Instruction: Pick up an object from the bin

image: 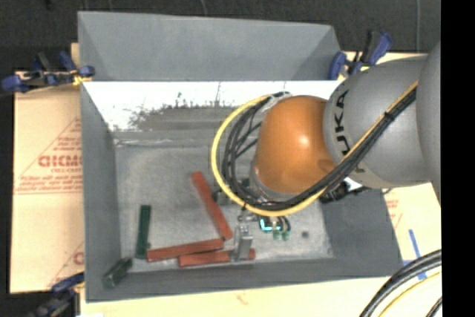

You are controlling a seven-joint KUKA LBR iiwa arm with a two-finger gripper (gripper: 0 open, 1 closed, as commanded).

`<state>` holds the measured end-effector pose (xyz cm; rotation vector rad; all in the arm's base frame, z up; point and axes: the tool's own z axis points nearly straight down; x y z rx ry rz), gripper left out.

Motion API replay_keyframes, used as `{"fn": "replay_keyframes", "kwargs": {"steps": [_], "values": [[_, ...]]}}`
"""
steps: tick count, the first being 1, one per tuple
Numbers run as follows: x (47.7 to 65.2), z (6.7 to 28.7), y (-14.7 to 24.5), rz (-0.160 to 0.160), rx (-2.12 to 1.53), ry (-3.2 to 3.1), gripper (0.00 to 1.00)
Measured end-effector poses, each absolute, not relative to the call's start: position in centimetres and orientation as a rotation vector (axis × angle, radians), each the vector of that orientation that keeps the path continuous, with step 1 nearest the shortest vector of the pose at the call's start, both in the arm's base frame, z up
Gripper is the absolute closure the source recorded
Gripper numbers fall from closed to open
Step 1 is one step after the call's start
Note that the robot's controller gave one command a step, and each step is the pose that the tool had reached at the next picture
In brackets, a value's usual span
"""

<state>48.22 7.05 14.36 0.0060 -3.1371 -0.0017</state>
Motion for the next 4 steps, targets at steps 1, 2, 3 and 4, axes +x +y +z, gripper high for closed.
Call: {"fn": "replay_keyframes", "kwargs": {"steps": [1,2,3,4], "values": [[48.4,14.6,7.0,-0.003,0.002,-3.144,0.00],[48.4,13.0,8.8,0.002,0.088,-3.147,0.00],[48.5,7.3,8.1,-0.003,-0.039,-3.142,1.00],[48.6,7.3,8.1,-0.004,-0.042,-3.142,1.00]]}}
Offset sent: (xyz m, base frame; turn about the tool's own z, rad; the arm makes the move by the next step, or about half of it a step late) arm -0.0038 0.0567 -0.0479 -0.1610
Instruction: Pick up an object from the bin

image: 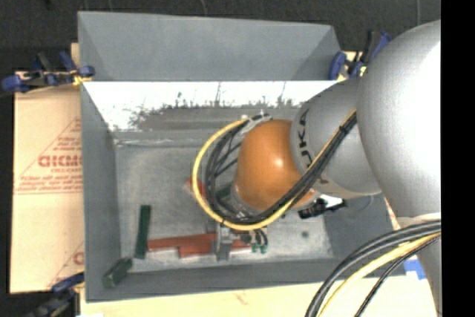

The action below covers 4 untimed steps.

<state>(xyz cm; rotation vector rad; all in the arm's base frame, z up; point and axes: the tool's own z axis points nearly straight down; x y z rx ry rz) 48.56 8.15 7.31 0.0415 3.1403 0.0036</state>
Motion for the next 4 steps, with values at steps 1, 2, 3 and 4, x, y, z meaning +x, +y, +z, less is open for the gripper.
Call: {"fn": "replay_keyframes", "kwargs": {"steps": [1,2,3,4], "values": [[50.8,20.8,7.2,0.002,0.060,3.138,1.00],[50.8,20.8,7.2,0.003,0.061,3.138,0.00],[50.8,20.8,7.2,0.003,0.061,3.138,0.00],[55.5,6.7,-1.8,-0.004,0.006,3.142,1.00]]}}
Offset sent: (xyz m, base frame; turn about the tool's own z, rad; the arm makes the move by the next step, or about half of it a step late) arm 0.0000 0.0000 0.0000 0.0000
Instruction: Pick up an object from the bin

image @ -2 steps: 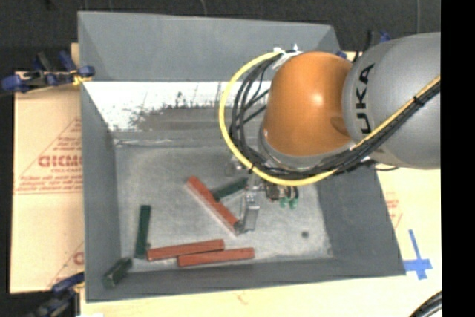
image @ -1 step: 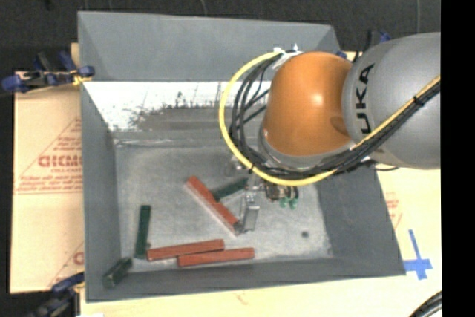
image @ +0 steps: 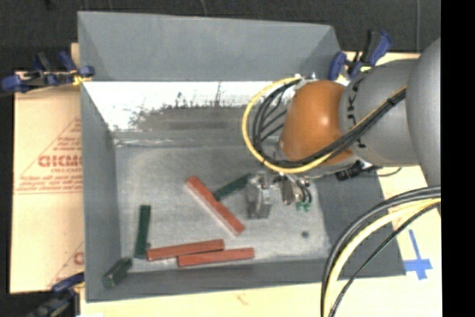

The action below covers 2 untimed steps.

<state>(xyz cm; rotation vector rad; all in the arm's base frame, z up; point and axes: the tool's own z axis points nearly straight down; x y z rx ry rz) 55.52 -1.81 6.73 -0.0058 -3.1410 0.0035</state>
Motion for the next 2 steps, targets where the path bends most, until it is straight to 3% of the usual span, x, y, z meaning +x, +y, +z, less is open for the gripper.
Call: {"fn": "replay_keyframes", "kwargs": {"steps": [1,2], "values": [[55.60,7.05,-1.61,0.001,-0.004,-3.145,0.00],[55.60,7.05,-1.60,0.001,-0.005,-3.145,0.00]]}}
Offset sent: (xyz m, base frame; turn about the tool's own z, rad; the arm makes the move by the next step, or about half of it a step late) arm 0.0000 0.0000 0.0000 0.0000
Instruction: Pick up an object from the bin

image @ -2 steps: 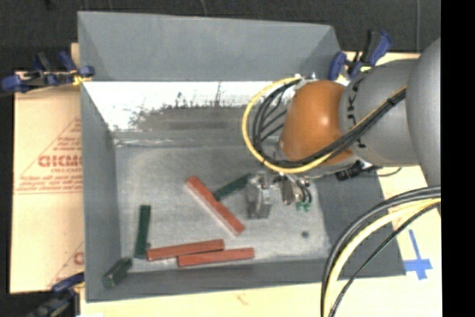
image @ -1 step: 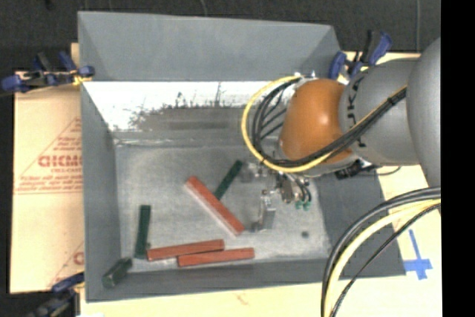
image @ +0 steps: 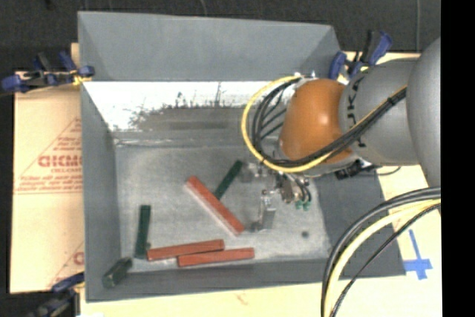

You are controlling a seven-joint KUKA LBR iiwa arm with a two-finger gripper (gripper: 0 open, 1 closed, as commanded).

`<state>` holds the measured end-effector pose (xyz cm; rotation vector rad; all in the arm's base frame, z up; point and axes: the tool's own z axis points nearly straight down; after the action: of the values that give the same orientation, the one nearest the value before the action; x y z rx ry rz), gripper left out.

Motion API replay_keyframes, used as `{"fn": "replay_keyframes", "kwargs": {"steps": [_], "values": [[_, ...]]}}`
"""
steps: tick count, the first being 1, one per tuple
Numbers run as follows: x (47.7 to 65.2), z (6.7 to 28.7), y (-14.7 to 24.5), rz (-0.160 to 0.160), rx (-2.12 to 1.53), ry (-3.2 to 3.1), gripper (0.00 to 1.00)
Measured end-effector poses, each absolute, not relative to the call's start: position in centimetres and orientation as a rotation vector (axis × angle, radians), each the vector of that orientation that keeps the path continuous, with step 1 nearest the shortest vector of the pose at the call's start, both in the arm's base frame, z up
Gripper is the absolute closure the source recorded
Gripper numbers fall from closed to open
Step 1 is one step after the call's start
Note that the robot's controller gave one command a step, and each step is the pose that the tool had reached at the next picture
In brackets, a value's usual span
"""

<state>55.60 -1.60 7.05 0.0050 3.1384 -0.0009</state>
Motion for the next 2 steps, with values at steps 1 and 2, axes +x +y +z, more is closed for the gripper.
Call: {"fn": "replay_keyframes", "kwargs": {"steps": [1,2], "values": [[52.2,7.2,2.3,0.000,-0.030,3.138,0.00],[54.7,7.1,3.9,0.003,0.142,3.134,1.00]]}}
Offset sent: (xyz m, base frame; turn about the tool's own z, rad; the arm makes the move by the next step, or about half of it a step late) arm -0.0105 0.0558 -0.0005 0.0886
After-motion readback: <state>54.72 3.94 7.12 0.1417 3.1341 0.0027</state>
